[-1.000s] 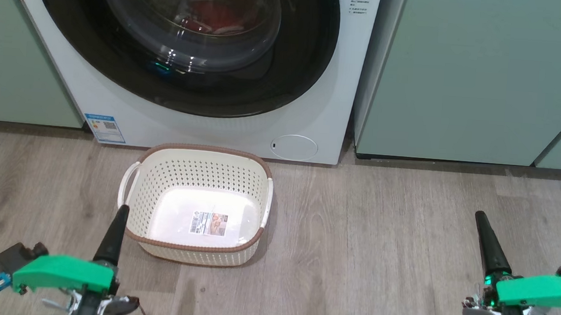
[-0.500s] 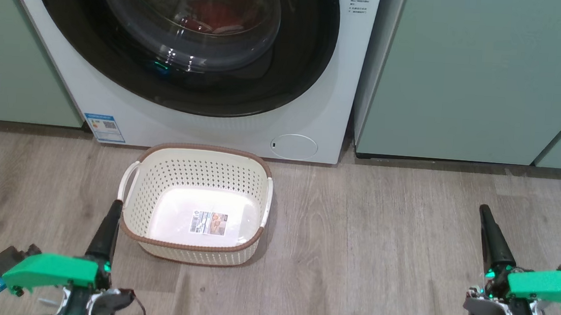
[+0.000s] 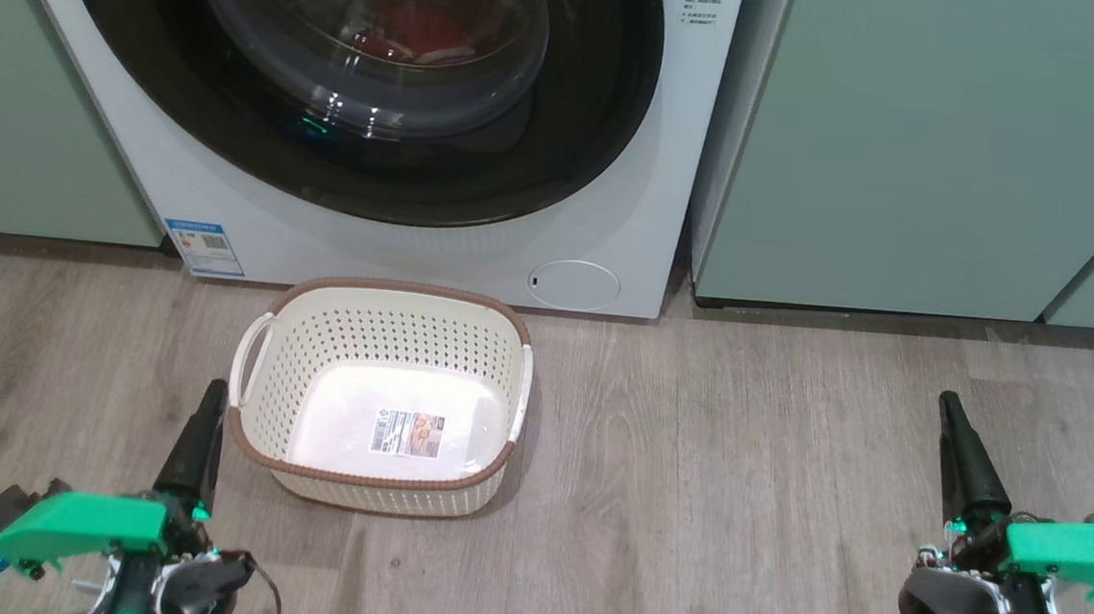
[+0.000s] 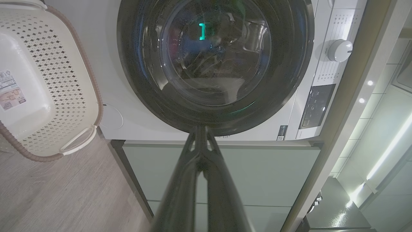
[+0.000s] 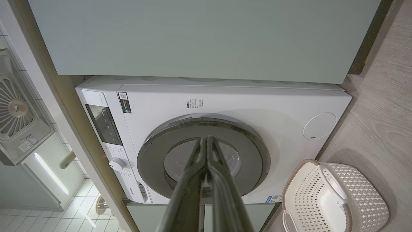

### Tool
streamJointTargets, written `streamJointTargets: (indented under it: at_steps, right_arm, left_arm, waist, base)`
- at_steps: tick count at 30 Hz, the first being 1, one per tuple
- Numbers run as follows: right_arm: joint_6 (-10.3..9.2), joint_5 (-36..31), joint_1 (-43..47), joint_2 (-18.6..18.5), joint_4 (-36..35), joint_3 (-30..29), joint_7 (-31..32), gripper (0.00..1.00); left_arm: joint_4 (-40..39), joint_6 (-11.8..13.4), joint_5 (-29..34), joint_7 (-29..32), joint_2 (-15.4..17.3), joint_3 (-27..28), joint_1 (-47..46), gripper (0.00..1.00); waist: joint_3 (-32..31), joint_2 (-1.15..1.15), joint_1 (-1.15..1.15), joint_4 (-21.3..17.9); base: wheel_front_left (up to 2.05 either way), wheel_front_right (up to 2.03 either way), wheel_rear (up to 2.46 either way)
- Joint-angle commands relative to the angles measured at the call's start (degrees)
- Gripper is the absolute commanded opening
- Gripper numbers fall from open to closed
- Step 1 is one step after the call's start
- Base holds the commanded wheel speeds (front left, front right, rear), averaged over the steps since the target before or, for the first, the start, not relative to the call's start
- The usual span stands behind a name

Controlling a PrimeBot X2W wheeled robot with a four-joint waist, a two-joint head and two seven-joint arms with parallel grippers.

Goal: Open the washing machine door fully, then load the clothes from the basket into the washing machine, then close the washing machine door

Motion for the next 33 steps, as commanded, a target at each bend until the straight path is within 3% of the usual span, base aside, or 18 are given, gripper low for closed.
streamJointTargets:
  at_steps: [1,33]
  right_arm:
    - [0.0,0.2,-2.8,-1.0,-1.9,1.1,0.5,0.0]
    - [0.0,-0.1,-2.8,-0.8,-1.9,0.8,0.8,0.0]
  left_arm:
    - [-1.7,-0.5,-0.4,0.3,0.3,1.9,-3.2,0.0]
    - [-1.7,-0.5,0.1,0.7,-0.1,2.5,-3.3,0.0]
  waist:
    - [0.0,0.0,0.0,0.0]
    - [0.0,0.0,0.0,0.0]
  base:
    - [0.0,0.0,0.0]
    - [0.0,0.0,0.0]
